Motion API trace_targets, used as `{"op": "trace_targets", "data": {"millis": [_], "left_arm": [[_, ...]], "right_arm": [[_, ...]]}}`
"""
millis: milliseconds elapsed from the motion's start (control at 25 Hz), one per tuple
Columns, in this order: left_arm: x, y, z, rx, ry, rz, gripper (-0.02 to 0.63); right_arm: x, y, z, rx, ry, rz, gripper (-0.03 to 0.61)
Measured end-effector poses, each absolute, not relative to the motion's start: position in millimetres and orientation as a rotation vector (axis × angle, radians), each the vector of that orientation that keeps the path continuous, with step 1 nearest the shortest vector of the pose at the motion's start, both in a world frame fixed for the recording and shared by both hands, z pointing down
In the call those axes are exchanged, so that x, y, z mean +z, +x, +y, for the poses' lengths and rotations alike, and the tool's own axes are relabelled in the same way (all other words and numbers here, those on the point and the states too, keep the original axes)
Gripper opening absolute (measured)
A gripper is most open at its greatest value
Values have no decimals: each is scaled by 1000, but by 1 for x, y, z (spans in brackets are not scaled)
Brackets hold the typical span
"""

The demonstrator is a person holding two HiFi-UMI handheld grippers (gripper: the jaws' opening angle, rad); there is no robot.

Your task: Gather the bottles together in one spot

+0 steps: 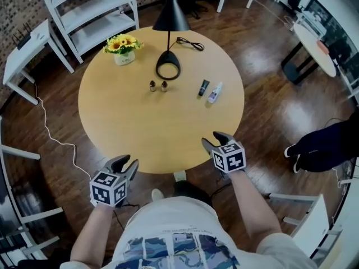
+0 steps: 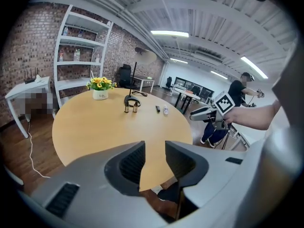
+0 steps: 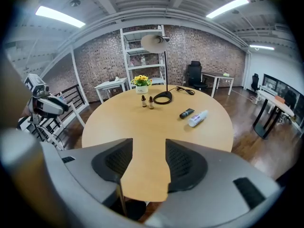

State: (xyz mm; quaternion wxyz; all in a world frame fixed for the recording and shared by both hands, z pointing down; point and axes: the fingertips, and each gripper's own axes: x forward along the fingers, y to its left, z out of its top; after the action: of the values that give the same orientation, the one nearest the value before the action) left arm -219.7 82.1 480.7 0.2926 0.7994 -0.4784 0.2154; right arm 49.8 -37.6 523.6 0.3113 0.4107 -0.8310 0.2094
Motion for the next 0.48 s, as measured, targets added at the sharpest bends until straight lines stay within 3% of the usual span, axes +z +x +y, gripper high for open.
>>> {"op": "trace_targets", "data": {"millis": [280, 480], "left_arm": [[471, -197, 31, 556, 2103, -1316, 133], [458, -195, 15, 592, 2014, -1383, 133]], "right_arm": [[527, 54, -173, 573, 1146, -2203, 227], [544, 15, -244, 746, 1078, -2283, 227]]}}
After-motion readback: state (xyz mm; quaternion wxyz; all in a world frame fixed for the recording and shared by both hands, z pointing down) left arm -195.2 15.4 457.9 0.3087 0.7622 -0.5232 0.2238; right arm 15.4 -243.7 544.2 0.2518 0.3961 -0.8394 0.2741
